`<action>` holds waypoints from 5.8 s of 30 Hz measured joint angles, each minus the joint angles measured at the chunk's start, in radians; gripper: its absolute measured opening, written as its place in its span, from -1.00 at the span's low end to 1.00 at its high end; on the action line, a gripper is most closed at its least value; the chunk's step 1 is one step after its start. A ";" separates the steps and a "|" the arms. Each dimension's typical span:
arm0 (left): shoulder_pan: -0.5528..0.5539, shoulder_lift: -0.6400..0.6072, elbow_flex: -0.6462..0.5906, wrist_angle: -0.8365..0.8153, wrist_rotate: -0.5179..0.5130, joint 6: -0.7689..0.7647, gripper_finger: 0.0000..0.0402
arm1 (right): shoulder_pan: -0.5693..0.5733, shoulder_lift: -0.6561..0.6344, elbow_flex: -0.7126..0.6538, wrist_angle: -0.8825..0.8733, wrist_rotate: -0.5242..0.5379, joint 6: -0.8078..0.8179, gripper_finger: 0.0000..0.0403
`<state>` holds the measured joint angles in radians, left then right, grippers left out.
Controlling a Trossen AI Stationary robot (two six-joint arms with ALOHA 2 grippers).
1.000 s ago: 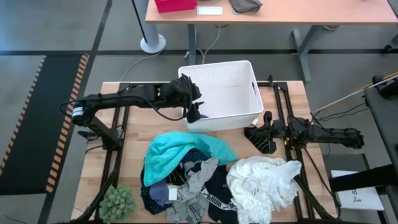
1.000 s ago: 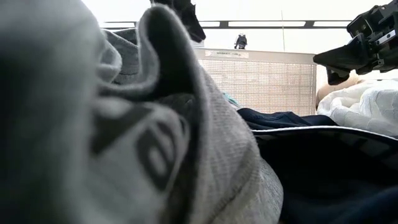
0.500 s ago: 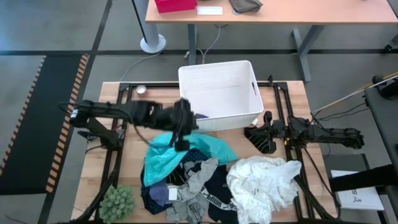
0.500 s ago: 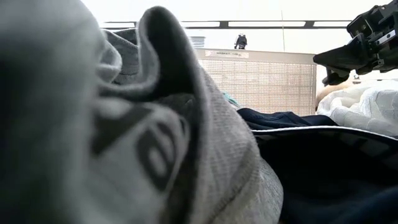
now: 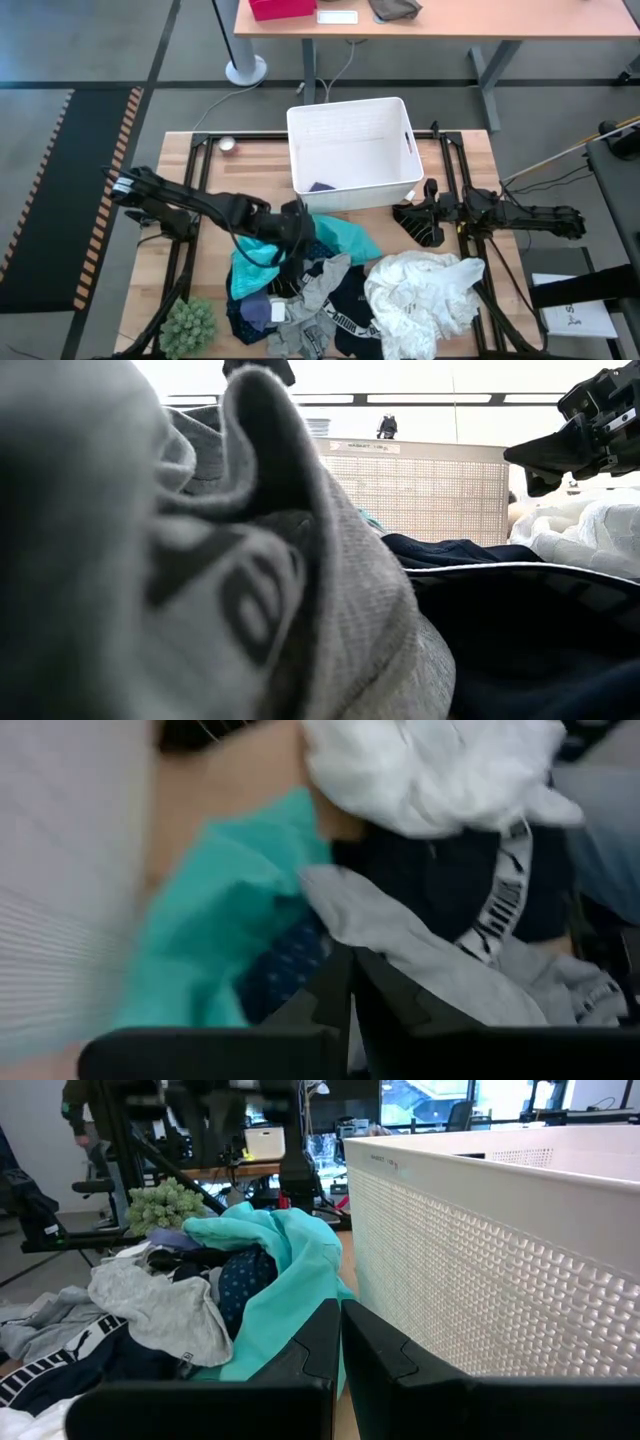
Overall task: Sort clothes
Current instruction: Put the gray sock in the bin
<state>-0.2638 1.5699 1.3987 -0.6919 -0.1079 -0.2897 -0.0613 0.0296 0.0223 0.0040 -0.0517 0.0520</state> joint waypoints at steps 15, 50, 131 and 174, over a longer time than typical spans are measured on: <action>-0.007 0.000 -0.277 0.410 0.078 0.089 -0.40 | 0.000 0.000 0.000 0.000 0.000 0.000 -1.00; -0.001 -0.001 -0.069 0.303 0.096 0.331 -0.87 | 0.000 0.000 0.000 0.000 0.000 0.000 -1.00; 0.025 0.440 0.245 -0.117 0.114 0.357 -0.20 | 0.000 0.000 0.000 0.000 0.000 0.000 -1.00; 0.107 0.140 0.513 -0.075 -0.265 0.527 -1.00 | 0.000 0.000 0.000 0.000 0.000 0.000 -1.00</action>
<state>-0.1570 1.7100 1.9114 -0.7668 -0.3725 0.2375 -0.0616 0.0296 0.0227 0.0040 -0.0520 0.0521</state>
